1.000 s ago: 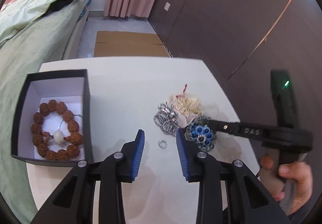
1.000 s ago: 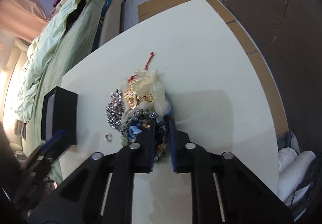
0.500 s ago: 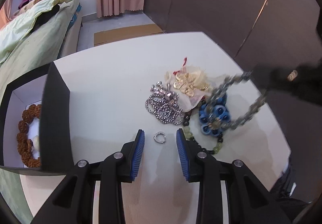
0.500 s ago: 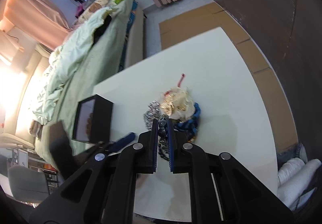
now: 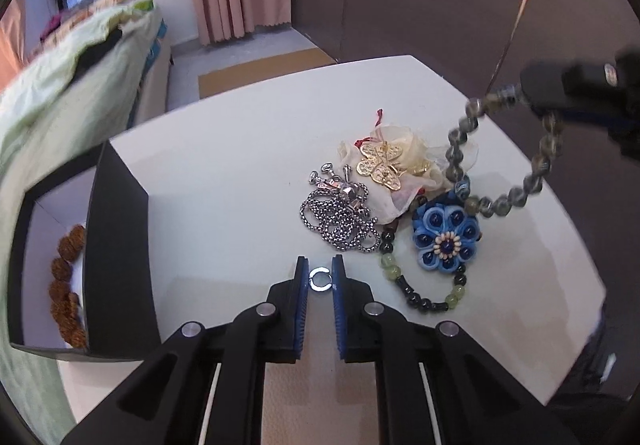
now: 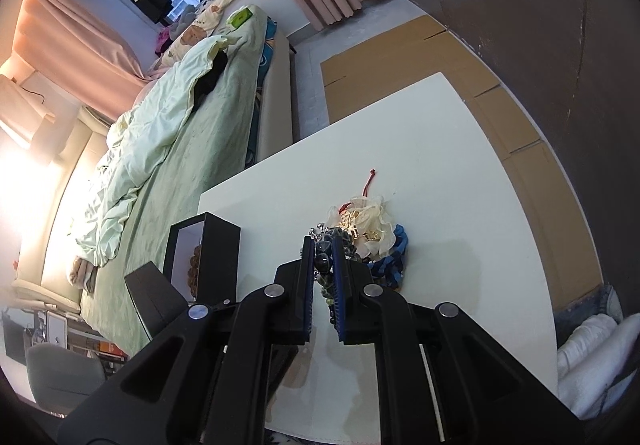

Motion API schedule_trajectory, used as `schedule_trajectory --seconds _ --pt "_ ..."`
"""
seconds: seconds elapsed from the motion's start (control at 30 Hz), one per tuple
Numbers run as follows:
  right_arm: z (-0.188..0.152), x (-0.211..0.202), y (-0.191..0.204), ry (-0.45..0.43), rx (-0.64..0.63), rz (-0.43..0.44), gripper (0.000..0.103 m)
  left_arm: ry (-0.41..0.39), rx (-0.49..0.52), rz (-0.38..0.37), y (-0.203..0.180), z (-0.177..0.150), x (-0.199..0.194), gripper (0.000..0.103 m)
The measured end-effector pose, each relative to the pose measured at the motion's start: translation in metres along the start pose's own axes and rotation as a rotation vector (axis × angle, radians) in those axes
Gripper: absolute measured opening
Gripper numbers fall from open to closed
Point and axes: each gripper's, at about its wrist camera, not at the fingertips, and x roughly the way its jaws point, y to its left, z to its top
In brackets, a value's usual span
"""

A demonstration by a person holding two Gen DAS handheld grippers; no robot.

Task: Organize jewelry

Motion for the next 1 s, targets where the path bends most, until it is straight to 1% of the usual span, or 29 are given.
schedule_trajectory --seconds 0.07,0.37,0.5,0.57,0.67,0.77,1.0 --pt "-0.001 0.0 0.001 -0.003 -0.001 0.009 0.01 -0.012 -0.023 -0.029 0.006 0.002 -0.009 0.009" --pt "0.0 -0.005 0.019 -0.051 -0.008 0.095 0.01 -0.1 -0.087 -0.074 0.028 0.012 -0.059 0.01" --pt "-0.001 -0.01 0.032 -0.101 -0.009 0.134 0.01 -0.151 -0.116 -0.086 0.044 0.016 -0.086 0.01" --pt "-0.001 -0.01 0.041 -0.12 -0.005 0.165 0.01 -0.166 -0.152 -0.087 0.059 0.018 -0.096 0.01" --pt "-0.001 -0.007 0.052 -0.136 -0.001 0.201 0.01 -0.186 -0.21 -0.068 0.087 0.021 -0.11 0.01" --pt "-0.001 -0.004 0.063 -0.149 -0.003 0.23 0.01 -0.193 -0.267 -0.061 0.111 0.019 -0.12 0.01" --pt "-0.007 0.011 0.09 -0.136 -0.022 0.291 0.01 -0.187 -0.355 -0.041 0.15 0.012 -0.127 0.011"
